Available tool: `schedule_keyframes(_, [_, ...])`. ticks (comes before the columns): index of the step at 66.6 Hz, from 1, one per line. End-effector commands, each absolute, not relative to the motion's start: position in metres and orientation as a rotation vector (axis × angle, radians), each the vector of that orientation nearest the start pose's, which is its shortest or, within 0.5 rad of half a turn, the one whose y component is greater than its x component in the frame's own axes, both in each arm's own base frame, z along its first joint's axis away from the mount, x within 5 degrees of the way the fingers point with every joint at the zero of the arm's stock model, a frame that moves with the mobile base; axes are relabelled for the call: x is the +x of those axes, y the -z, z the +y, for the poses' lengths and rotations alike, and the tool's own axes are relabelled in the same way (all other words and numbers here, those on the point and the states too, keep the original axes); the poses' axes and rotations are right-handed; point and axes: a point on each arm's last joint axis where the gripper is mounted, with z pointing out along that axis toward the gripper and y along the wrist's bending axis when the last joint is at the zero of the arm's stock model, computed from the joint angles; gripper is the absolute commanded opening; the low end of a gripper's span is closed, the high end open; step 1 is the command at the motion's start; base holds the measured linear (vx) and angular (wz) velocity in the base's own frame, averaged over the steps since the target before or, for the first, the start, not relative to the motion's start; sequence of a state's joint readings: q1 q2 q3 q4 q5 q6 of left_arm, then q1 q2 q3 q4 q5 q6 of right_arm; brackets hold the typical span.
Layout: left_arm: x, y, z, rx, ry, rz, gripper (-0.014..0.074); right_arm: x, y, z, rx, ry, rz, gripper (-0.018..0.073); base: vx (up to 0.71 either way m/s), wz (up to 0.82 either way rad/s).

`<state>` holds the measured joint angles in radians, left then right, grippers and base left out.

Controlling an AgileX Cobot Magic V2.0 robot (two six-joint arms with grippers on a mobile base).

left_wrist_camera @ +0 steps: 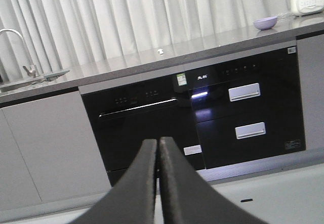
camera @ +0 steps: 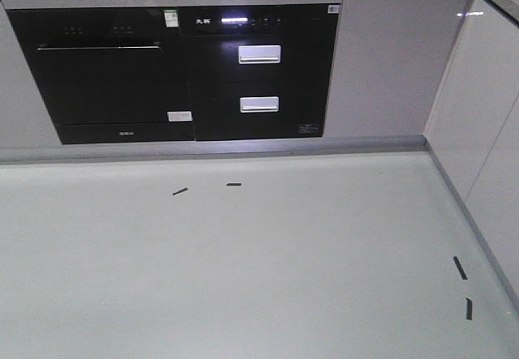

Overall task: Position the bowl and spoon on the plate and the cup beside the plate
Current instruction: 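Drive the base forward toward the grey countertop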

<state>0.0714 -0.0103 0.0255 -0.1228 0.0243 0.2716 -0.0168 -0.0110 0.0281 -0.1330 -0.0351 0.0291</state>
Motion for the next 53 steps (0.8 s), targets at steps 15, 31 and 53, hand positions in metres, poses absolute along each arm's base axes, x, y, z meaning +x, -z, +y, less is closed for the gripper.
schedule_keyframes(15, [0.0542,-0.2129,0.0039,0.051,-0.172,1.43,-0.0006,0.0547,-0.2136,0.0003,-0.076,0.1,1.384,-0.0003,0.08,0.16])
schedule_keyframes(31, [0.0542,-0.2129,0.0039,0.051,-0.172,1.43,-0.0006,0.0547,-0.2136,0.0003,-0.076,0.1,1.384,-0.0003,0.06,0.06])
schedule_keyframes(53, [0.0542,-0.2129,0.0039,0.051,-0.172,1.43,-0.0006,0.0547,-0.2136,0.0003,-0.076,0.1,1.384,-0.0003,0.06,-0.02])
